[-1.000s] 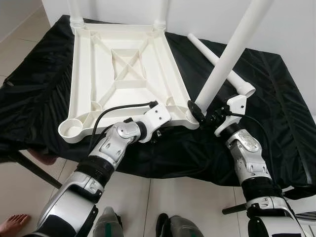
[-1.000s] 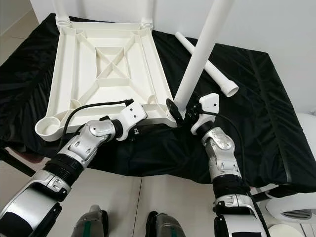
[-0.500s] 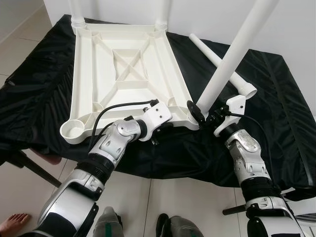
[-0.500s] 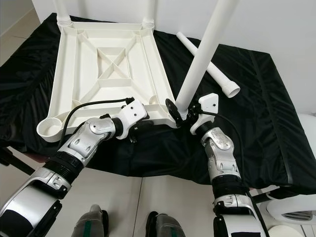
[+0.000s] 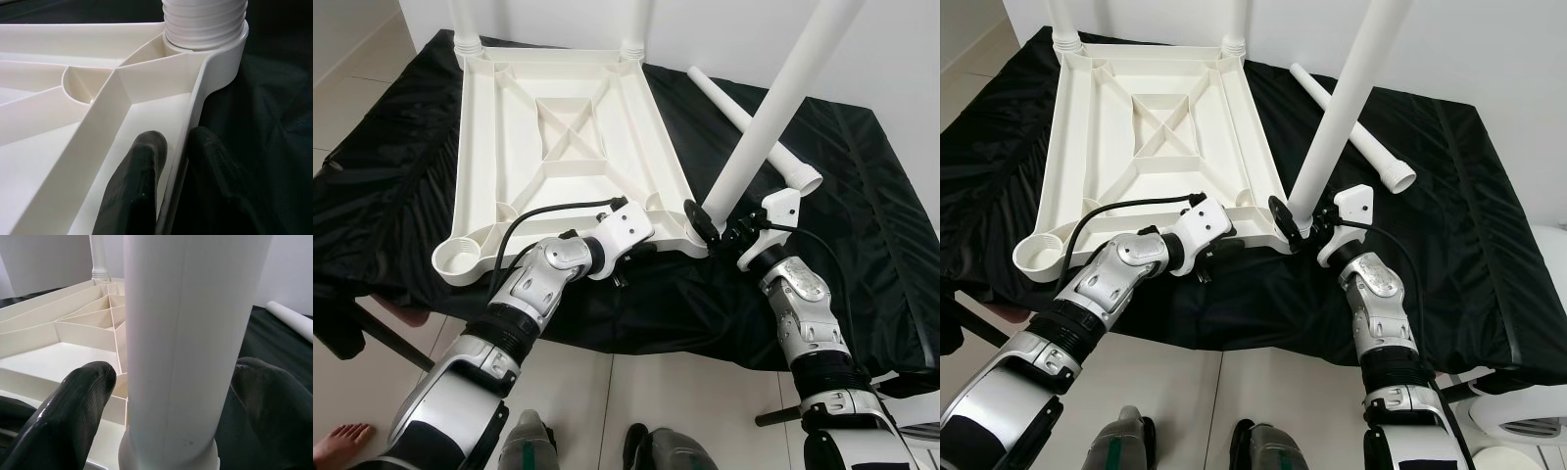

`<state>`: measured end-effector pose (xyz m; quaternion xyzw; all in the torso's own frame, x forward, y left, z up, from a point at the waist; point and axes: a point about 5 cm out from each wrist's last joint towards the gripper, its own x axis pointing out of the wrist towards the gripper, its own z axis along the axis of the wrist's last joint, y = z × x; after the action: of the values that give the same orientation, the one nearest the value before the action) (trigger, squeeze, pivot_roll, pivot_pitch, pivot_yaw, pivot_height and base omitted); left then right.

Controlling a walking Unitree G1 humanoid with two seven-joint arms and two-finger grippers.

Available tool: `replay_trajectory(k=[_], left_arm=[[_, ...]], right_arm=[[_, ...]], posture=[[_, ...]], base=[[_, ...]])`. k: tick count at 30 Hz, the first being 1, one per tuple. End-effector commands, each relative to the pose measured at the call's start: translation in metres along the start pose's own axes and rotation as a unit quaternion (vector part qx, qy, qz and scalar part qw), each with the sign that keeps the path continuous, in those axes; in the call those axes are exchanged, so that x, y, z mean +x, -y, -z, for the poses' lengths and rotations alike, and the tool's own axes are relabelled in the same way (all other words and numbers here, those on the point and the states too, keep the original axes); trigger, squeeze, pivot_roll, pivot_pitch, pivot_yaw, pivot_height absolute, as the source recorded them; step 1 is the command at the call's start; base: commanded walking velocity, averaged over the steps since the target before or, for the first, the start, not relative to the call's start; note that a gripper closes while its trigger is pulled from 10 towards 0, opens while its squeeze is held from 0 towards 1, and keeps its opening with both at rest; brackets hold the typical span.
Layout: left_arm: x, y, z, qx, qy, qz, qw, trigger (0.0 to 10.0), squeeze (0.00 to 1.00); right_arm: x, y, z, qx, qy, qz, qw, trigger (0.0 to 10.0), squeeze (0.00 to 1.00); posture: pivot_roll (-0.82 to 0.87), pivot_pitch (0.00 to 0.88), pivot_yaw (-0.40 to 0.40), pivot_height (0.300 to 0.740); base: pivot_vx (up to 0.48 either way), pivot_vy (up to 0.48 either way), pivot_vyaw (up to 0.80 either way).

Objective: Building children table

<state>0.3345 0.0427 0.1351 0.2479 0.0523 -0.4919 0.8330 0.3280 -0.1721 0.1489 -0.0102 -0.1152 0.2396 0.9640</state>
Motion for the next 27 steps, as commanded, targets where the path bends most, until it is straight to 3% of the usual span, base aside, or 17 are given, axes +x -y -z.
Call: replay_trajectory(k=[1, 4, 5, 7, 9, 12, 13, 14, 16, 24, 25, 26, 27], left_arm=[[0.003, 0.003, -0.001, 0.012, -0.006, 0.015, 1.0, 10.0, 0.0], [0.003, 0.003, -0.002, 0.012, -0.005, 0.015, 1.0, 10.0, 0.0], [0.003, 0.003, -0.002, 0.013, -0.004, 0.016, 1.0, 10.0, 0.0], [0.003, 0.003, -0.002, 0.013, -0.004, 0.016, 1.0, 10.0, 0.0], [0.003, 0.003, -0.004, 0.017, -0.003, 0.017, 1.0, 10.0, 0.0], [0.003, 0.003, -0.005, 0.019, -0.002, 0.018, 1.0, 10.0, 0.0], [0.004, 0.002, -0.005, 0.019, -0.002, 0.017, 1.0, 10.0, 0.0], [0.004, 0.002, -0.005, 0.019, -0.002, 0.017, 1.0, 10.0, 0.0], [0.003, 0.002, -0.006, 0.02, -0.001, 0.016, 1.0, 10.0, 0.0], [0.003, 0.001, -0.006, 0.021, 0.0, 0.015, 1.0, 10.0, 0.0], [0.003, 0.001, -0.007, 0.021, 0.0, 0.015, 1.0, 10.0, 0.0], [0.003, 0.001, -0.007, 0.021, 0.0, 0.015, 1.0, 10.0, 0.0], [0.003, 0.001, -0.007, 0.021, 0.0, 0.015, 1.0, 10.0, 0.0]], right_arm=[[-0.001, -0.002, 0.003, 0.005, -0.008, -0.003, 1.0, 10.0, 0.0], [-0.001, -0.003, 0.004, 0.01, -0.007, -0.005, 1.0, 10.0, 0.0], [0.0, -0.004, 0.004, 0.012, -0.006, -0.006, 1.0, 7.9, 0.0], [0.0, -0.004, 0.004, 0.012, -0.006, -0.006, 1.0, 7.9, 0.0], [0.004, -0.006, 0.003, 0.018, -0.002, -0.011, 1.0, 2.0, 0.0], [0.006, -0.007, 0.002, 0.019, 0.0, -0.013, 1.0, 2.0, 0.0], [0.007, -0.007, 0.002, 0.019, 0.001, -0.013, 1.0, 0.0, 0.0], [0.007, -0.007, 0.002, 0.019, 0.001, -0.013, 1.0, 0.0, 0.0], [0.01, -0.007, 0.001, 0.018, 0.001, -0.01, 1.0, 10.0, 0.0], [0.012, -0.006, 0.0, 0.018, -0.001, 0.0, 1.0, 10.0, 0.0], [0.012, -0.006, 0.001, 0.023, -0.002, 0.004, 1.0, 1.8, 0.0], [0.012, -0.006, 0.001, 0.023, -0.002, 0.004, 1.0, 1.8, 0.0], [0.012, -0.006, 0.001, 0.025, -0.003, 0.004, 1.0, 0.0, 0.0]], posture=[[0.04, 0.086, -0.081, 0.74], [0.03, 0.086, -0.08, 0.74], [0.04, 0.086, -0.079, 0.74], [0.04, 0.086, -0.079, 0.74], [0.04, 0.084, -0.082, 0.74], [0.04, 0.084, -0.082, 0.74], [0.04, 0.083, -0.084, 0.74], [0.04, 0.083, -0.084, 0.74], [0.04, 0.082, -0.085, 0.74], [0.04, 0.085, -0.088, 0.74], [0.04, 0.086, -0.089, 0.74], [0.04, 0.086, -0.089, 0.74], [0.04, 0.086, -0.089, 0.74]], base=[[0.0, 0.0, 0.0], [0.0, 0.0, 0.0], [0.0, 0.0, 0.0], [0.0, 0.0, 0.0], [0.0, 0.0, 0.0], [0.0, 0.0, 0.0], [0.0, 0.0, 0.0], [0.0, 0.0, 0.0], [0.0, 0.0, 0.0], [0.0, 0.0, 0.0], [0.0, 0.0, 0.0], [0.0, 0.0, 0.0], [0.0, 0.0, 0.0]])
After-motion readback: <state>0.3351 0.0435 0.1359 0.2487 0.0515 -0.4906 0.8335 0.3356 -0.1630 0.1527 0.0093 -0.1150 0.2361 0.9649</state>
